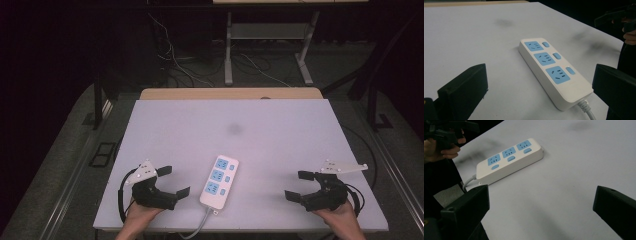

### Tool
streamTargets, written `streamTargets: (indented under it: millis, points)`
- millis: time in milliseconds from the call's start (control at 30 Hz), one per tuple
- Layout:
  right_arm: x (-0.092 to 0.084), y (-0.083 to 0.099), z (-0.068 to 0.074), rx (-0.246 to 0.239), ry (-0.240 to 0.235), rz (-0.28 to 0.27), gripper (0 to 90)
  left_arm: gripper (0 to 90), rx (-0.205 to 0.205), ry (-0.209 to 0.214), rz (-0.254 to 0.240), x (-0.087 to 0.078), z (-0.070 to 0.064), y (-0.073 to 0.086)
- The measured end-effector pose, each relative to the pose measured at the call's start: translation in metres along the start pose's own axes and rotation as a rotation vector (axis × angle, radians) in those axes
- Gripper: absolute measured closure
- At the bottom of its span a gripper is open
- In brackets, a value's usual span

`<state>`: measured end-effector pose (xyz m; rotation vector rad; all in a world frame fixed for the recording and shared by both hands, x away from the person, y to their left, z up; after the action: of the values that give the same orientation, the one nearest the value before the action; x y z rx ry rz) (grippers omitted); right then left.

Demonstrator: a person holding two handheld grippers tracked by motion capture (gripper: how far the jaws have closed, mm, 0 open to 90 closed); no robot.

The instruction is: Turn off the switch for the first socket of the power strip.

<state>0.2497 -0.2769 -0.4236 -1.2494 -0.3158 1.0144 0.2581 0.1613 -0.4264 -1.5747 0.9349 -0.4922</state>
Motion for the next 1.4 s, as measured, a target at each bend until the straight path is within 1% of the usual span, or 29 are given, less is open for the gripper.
streamTargets:
  millis: [433, 600, 767, 1067, 1200, 1400]
  points:
    - [0.002, 0.003, -0.002, 0.000, 0.002, 0.017, 0.4, 0.0, -0.006, 0.013, -0.003, 0.000, 0.000, 0.000]
    - [0.002, 0.004, -0.003, -0.002, 0.005, 0.024, 0.4, 0.0, -0.005, 0.008, 0.009, 0.001, 0.000, 0.000]
    - [0.003, 0.006, -0.004, 0.003, 0.006, 0.034, 0.4, 0.0, 0.000, 0.008, 0.014, 0.000, -0.001, 0.000]
    - [0.005, 0.007, -0.002, -0.007, 0.001, 0.044, 0.4, 0.0, -0.005, 0.011, 0.015, -0.002, -0.003, -0.004]
    - [0.004, 0.007, -0.002, -0.008, 0.001, 0.041, 0.4, 0.0, 0.005, 0.013, 0.019, -0.002, -0.005, -0.008]
    - [0.004, 0.006, -0.003, -0.001, 0.005, 0.037, 0.4, 0.0, 0.027, 0.025, 0.041, 0.001, -0.010, -0.014]
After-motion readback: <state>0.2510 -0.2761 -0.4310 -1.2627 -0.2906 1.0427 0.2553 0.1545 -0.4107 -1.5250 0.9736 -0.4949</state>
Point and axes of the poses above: each handheld gripper's, and its own axes: x roughly forward along the jaws, y roughly out of its underside, z roughly to its left, the point moved 3 cm from there along x, roughly forward along the jaws, and after that the axes turned 13 degrees about -z, right-handed, at the moved point
